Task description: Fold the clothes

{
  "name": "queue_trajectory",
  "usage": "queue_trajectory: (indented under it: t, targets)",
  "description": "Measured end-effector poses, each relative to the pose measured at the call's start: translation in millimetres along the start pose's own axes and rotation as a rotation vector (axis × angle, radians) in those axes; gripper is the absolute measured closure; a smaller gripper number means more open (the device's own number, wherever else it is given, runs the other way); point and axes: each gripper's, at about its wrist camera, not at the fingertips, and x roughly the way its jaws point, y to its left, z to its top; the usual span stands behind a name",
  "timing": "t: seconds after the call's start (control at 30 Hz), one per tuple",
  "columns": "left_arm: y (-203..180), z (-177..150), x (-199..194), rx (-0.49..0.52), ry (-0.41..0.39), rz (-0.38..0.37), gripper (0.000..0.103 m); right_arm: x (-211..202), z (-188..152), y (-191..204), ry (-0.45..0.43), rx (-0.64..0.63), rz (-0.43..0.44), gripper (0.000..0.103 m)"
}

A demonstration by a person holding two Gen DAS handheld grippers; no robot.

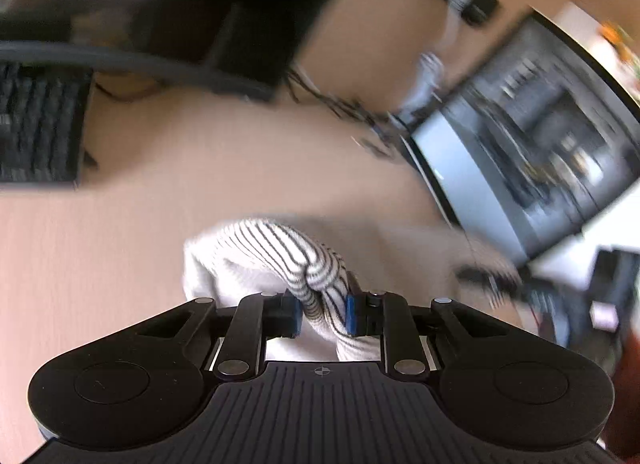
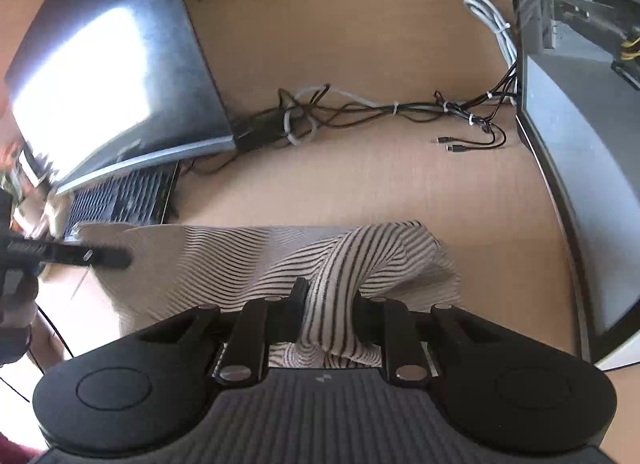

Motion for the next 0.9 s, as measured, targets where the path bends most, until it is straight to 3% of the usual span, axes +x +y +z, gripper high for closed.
queue_trajectory:
  t: [0.1,0.23,0.3,0.43,0.5,0.7,0.8,0.9]
  targets:
    - [-8,-42,4,0.012,0.112,-0.045,0.080,6,-18,-16,0.104,-0.008,-0.009,0.085]
    - [7,-82,31,-0.029,0.287,-0.031,0.073,30,-45,-42,0.189,0.073,-0.049,0.078]
    - [14,-84,29,-0.054,0.280,-0.027,0.069,28,-48,-51,0.183,0.140,-0.029,0.074]
    - [17,-69,-1,-0.043,0.187,-0.074,0.043,13,-45,-45,0.171,0.071,-0.042,0.069]
    - [15,-56,-19,-0.024,0.132,-0.074,0.040,1,-38,-42,0.135,0.051,-0.061,0.065]
    - [5,-29,-45,-0.009,0.003,-0.095,0.030,-12,-15,-33,0.003,0.027,-0.073,0.038]
    - [1,-30,-18,-0.054,0.035,-0.136,0.029,0,-12,-27,-0.011,0.021,-0.049,0.036]
    - [0,-38,23,-0.102,0.133,-0.135,0.028,18,-12,-18,-0.014,0.019,-0.029,0.029]
